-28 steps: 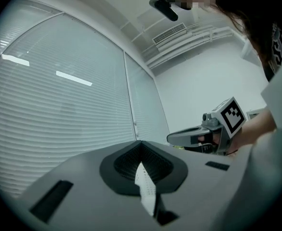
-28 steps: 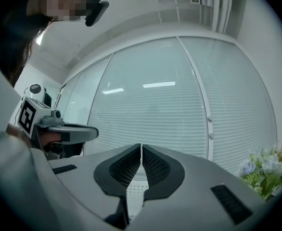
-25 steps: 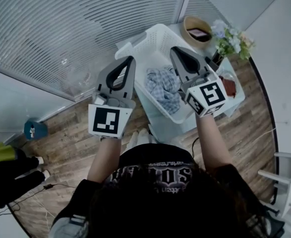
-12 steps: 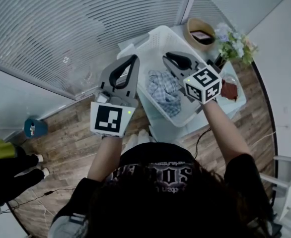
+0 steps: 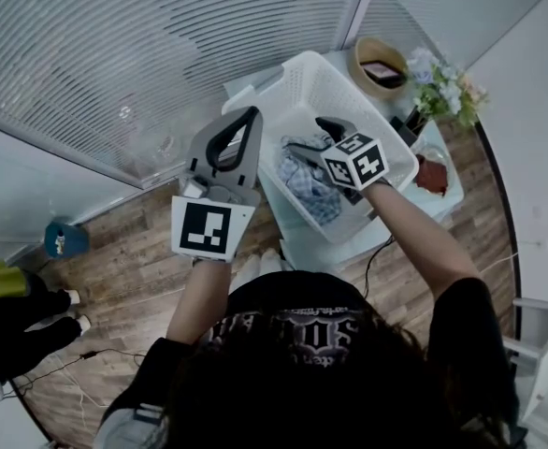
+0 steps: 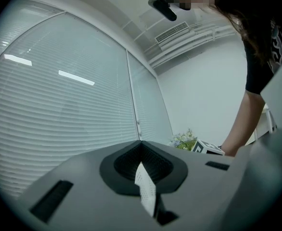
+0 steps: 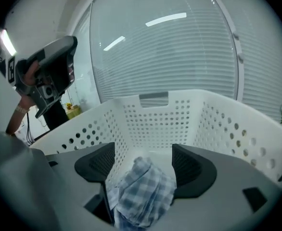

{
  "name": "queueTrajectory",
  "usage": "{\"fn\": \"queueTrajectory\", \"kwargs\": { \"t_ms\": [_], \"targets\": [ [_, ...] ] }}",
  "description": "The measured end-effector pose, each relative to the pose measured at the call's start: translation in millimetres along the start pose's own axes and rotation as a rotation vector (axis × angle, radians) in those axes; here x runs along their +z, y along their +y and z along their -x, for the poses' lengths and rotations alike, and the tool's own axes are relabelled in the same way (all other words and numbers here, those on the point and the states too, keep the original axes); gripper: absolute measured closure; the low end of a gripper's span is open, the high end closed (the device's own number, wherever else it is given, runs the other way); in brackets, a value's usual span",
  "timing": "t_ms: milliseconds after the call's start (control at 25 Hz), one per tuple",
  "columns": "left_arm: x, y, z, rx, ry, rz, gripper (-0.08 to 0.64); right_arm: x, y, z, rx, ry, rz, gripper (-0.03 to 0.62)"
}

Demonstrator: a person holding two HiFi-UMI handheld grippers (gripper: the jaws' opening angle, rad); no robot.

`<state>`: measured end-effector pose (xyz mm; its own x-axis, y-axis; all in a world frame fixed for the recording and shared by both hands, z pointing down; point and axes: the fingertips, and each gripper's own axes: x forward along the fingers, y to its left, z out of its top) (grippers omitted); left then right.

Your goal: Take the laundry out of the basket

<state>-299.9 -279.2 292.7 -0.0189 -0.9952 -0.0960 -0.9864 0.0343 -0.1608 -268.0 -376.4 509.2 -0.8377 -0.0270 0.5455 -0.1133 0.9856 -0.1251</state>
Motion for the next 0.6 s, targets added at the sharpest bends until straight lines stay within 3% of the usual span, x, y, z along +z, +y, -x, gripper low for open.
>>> {"fn": "queueTrajectory", "kwargs": {
  "t_ms": [240,480,600],
  "targets": [
    [-3.1,3.4,-1.0,-0.008,0.003,0.021,0.561,-30.6,16.1,-20.7,0.131,0.141,0.135,0.200],
    [-1.0,10.6,1.6,0.011,-0.003,0.018,0.561,-62.0,13.9,-35.3,0.167,0.272,0.241,0.163],
    [-2.1,14.5,1.6,0.024,-0.003,0.018,0.561,-77.4,10.5,-39.3,0.178,0.327,0.241,0.156]
  ]
}}
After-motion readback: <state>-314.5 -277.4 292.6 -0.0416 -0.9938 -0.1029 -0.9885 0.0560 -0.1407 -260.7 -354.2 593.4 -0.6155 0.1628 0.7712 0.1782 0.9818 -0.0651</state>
